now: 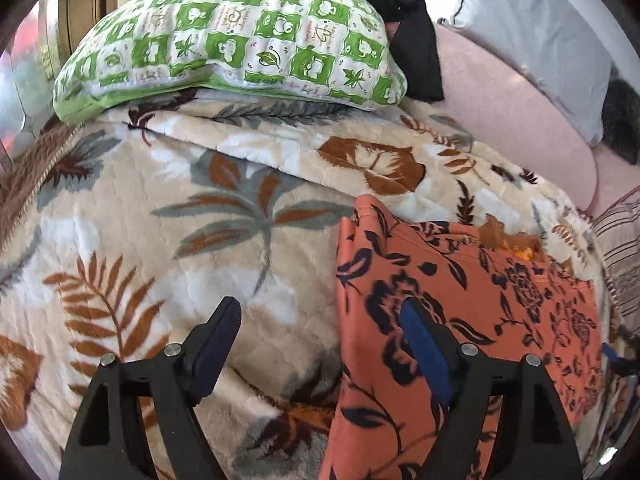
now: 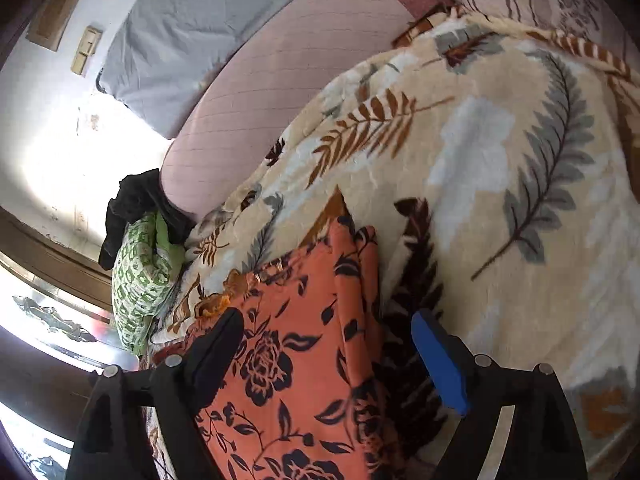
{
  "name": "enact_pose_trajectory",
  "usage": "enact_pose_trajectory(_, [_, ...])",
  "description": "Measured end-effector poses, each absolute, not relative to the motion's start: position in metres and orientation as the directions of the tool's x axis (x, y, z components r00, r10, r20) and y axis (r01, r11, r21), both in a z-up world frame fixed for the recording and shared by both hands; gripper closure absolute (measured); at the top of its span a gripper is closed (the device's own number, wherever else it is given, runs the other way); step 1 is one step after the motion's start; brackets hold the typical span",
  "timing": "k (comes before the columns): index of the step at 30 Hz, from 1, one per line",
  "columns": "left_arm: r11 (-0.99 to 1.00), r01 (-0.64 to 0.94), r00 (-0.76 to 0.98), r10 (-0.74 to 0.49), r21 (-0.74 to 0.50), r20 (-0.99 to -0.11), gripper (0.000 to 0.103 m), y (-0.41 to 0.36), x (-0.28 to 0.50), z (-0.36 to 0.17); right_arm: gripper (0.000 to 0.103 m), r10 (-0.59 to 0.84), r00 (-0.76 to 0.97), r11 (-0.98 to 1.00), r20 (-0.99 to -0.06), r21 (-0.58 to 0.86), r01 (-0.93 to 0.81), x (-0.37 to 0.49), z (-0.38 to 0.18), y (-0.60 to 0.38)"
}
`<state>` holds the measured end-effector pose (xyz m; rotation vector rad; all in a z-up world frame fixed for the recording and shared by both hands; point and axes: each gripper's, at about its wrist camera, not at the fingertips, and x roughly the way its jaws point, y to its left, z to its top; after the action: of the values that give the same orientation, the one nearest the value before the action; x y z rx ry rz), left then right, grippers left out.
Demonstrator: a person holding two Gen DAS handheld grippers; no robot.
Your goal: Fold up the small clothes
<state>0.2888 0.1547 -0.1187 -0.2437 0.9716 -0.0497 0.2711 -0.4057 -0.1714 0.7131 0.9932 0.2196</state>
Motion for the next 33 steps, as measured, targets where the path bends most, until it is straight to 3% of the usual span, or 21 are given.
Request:
enact_pose_trajectory(3, [0.966, 0.005, 0.551, -0.218, -0.258, -0.806, 0.021, 0.151, 0.251, -0.121, 0.015, 0.483, 0.471, 0.810, -0.738, 0.581, 0.081, 0.248, -0.180, -0.398])
enact_pose_trajectory(8, [0.974, 0.052, 0.393, -0.224, -0.221, -0.892, 0.022, 0.114, 0.250, -0.163, 0.019, 0.524, 0.359, 0.819, -0.773, 0.573, 0.038, 0.250, -0.205, -0.376])
enact_pose_trajectory(9, [0.984, 0.053, 0.425, -0.179, -0.173, -0.887, 0.038, 0.108, 0.251, -0.162, 0.023, 0.507, 0.345, 0.837, -0.790, 0.547, 0.023, 0.252, -0.207, -0.366])
enact_pose_trajectory(10, [0.986, 0.055, 0.422, -0.164, -0.155, -0.892, 0.073, 0.104, 0.254, -0.160, 0.037, 0.473, 0.326, 0.863, -0.818, 0.505, 0.015, 0.255, -0.207, -0.357])
enact_pose_trajectory(12, [0.980, 0.018, 0.403, -0.188, -0.197, -0.896, 0.093, 0.104, 0.259, -0.146, 0.079, 0.516, 0.279, 0.839, -0.810, 0.543, 0.025, 0.259, -0.204, -0.348])
enact_pose_trajectory(20, [0.967, 0.085, 0.555, -0.245, -0.239, -0.795, 0.093, 0.103, 0.174, -0.046, 0.082, 0.499, 0.383, 0.853, -0.777, 0.517, -0.062, 0.211, -0.105, -0.341])
enact_pose_trajectory(23, [0.960, 0.082, 0.525, -0.269, -0.267, -0.807, 0.092, 0.109, 0.124, -0.053, 0.081, 0.510, 0.390, 0.845, -0.767, 0.532, -0.059, 0.166, -0.088, -0.352])
enact_pose_trajectory(25, [0.962, 0.077, 0.464, -0.267, -0.262, -0.845, 0.086, 0.111, 0.099, -0.086, 0.079, 0.527, 0.365, 0.829, -0.767, 0.558, -0.024, 0.137, -0.103, -0.361])
enact_pose_trajectory(27, [0.971, 0.035, 0.373, -0.234, -0.238, -0.898, 0.082, 0.116, 0.093, -0.137, 0.068, 0.516, 0.309, 0.837, -0.799, 0.547, 0.017, 0.113, -0.140, -0.362])
enact_pose_trajectory(28, [0.973, 0.021, 0.347, -0.223, -0.230, -0.911, 0.074, 0.119, 0.094, -0.155, 0.046, 0.503, 0.243, 0.846, -0.830, 0.530, 0.058, 0.105, -0.170, -0.365])
enact_pose_trajectory(29, [0.963, 0.018, 0.393, -0.254, -0.268, -0.884, 0.073, 0.125, 0.091, -0.152, 0.036, 0.450, 0.186, 0.873, -0.874, 0.474, 0.114, 0.099, -0.194, -0.368])
enact_pose_trajectory(31, [0.972, -0.024, 0.435, -0.198, -0.232, -0.878, 0.068, 0.129, 0.094, -0.133, 0.037, 0.471, 0.279, 0.846, -0.837, 0.519, 0.127, 0.088, -0.191, -0.381])
enact_pose_trajectory(33, [0.981, -0.001, 0.513, -0.164, -0.192, -0.842, 0.063, 0.126, 0.097, -0.106, 0.037, 0.403, 0.372, 0.862, -0.836, 0.484, 0.153, 0.089, -0.167, -0.391])
